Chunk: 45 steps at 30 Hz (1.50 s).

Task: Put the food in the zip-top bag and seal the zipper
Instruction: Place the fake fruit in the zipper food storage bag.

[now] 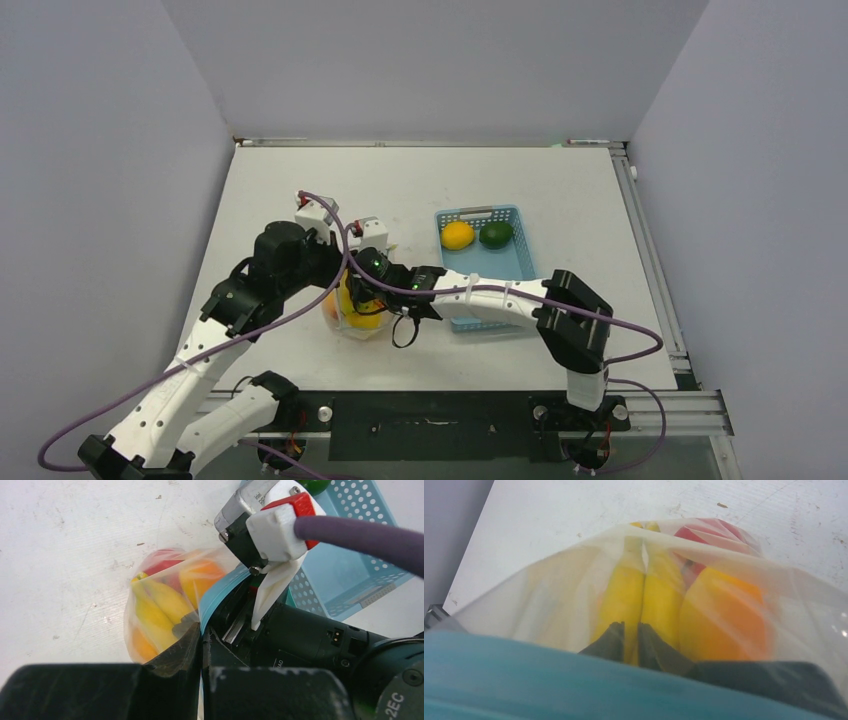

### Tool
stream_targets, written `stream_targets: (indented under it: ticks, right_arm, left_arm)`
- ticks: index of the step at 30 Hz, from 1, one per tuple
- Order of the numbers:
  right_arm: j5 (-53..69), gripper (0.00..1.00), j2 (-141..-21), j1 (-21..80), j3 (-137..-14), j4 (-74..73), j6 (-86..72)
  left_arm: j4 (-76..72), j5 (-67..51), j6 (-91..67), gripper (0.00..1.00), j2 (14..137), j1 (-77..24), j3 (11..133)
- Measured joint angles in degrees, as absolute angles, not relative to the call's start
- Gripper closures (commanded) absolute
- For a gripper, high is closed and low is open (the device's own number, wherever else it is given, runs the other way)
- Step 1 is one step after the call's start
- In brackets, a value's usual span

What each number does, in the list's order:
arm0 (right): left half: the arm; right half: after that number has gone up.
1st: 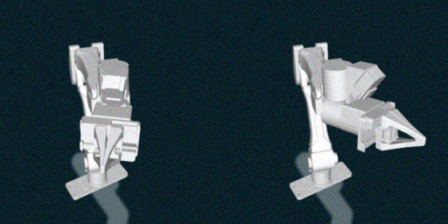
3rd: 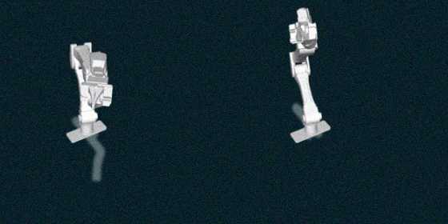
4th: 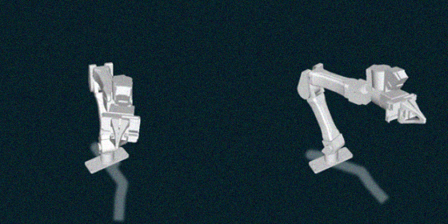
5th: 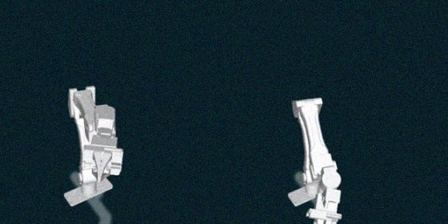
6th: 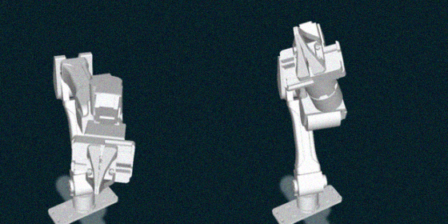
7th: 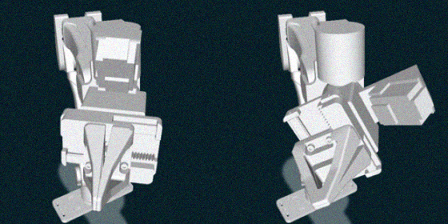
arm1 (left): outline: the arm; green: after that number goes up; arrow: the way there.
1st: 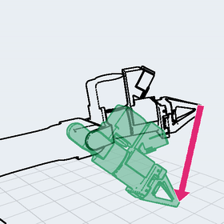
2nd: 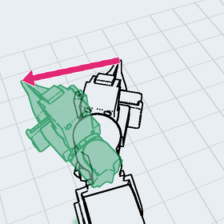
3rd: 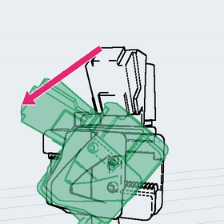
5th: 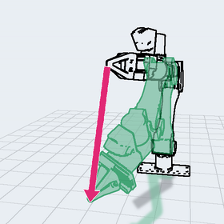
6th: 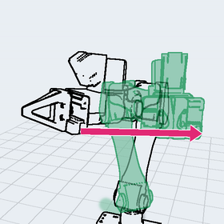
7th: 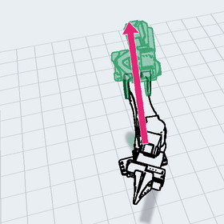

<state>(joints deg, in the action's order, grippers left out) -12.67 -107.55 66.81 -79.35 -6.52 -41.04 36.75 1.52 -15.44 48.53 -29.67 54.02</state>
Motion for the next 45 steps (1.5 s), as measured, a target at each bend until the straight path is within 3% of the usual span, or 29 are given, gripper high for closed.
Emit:
stream_targets:
  ticks: [30, 38, 40, 45]
  right_arm:
    - [-16.71, 0.48, -92.05, 66.57, -71.31, -14.13, -34.89]
    - [-15.18, 0.45, -92.01, 65.93, -71.22, -15.16, -30.33]
    - [-15.33, 0.5, -92.01, 65.93, -71.22, -15.51, -29.39]
    - [-14.81, 0.84, -91.29, 66.39, -71.09, -15.94, -27.46]
  left_arm:
    - [32.95, -10.83, -18.04, 1.0, 46.89, -31.79, 55.18]
    - [34.41, -10.9, -18.04, 1.0, 46.92, -31.79, 55.2]
    - [34.68, -11.07, -18.04, 1.0, 47.0, -31.79, 55.2]
    - [34.48, -9.96, -17.76, 1.0, 47.79, -31.77, 55.11]
